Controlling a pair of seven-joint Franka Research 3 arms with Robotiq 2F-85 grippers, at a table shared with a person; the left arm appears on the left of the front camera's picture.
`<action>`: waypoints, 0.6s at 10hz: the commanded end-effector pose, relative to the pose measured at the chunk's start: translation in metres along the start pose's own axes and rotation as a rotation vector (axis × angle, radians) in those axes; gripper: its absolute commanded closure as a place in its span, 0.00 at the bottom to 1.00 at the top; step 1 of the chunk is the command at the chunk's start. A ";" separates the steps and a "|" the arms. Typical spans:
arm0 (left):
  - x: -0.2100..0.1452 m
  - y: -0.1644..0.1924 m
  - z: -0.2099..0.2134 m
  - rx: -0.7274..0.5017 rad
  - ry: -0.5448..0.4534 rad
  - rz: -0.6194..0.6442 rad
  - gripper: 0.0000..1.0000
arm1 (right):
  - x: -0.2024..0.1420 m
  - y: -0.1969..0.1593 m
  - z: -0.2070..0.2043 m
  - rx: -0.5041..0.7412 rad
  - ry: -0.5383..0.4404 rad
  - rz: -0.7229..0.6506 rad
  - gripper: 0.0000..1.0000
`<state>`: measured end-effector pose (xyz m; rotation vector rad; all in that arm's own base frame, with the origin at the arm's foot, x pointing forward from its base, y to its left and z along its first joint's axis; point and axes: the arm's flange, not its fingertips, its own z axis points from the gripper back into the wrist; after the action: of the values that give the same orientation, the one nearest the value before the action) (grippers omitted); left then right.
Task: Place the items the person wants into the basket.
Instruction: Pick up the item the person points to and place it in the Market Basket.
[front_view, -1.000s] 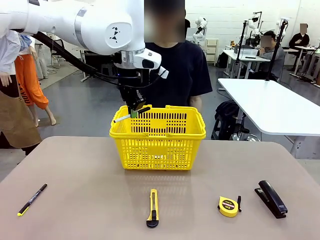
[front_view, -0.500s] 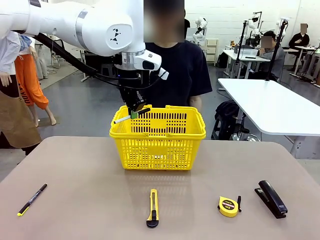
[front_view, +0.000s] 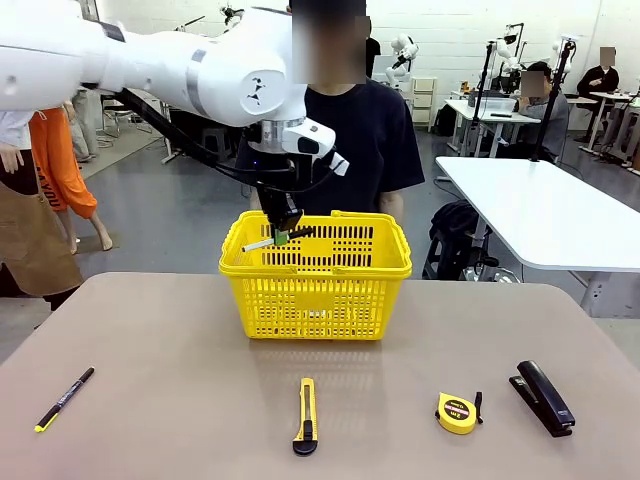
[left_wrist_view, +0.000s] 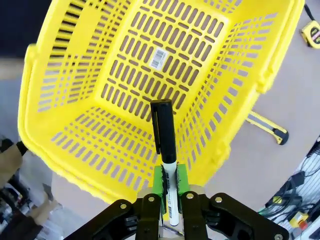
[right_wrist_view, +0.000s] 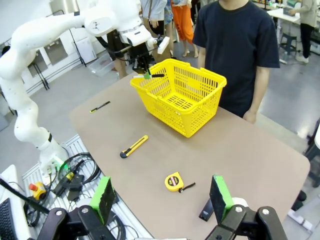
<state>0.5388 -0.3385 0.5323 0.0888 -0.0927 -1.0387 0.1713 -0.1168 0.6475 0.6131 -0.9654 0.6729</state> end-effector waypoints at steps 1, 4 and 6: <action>0.026 0.014 0.008 0.036 0.027 -0.127 0.88 | -0.001 -0.001 -0.002 0.003 -0.001 -0.001 0.00; 0.036 0.025 -0.011 0.025 0.050 -0.192 0.88 | -0.001 -0.001 -0.002 0.003 -0.001 -0.001 0.00; 0.042 0.032 -0.033 -0.022 0.074 -0.199 0.88 | -0.001 -0.001 -0.002 0.003 -0.001 -0.001 0.00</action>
<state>0.5792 -0.3547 0.5068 0.1200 -0.0384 -1.2133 0.1713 -0.1168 0.6475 0.6130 -0.9655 0.6729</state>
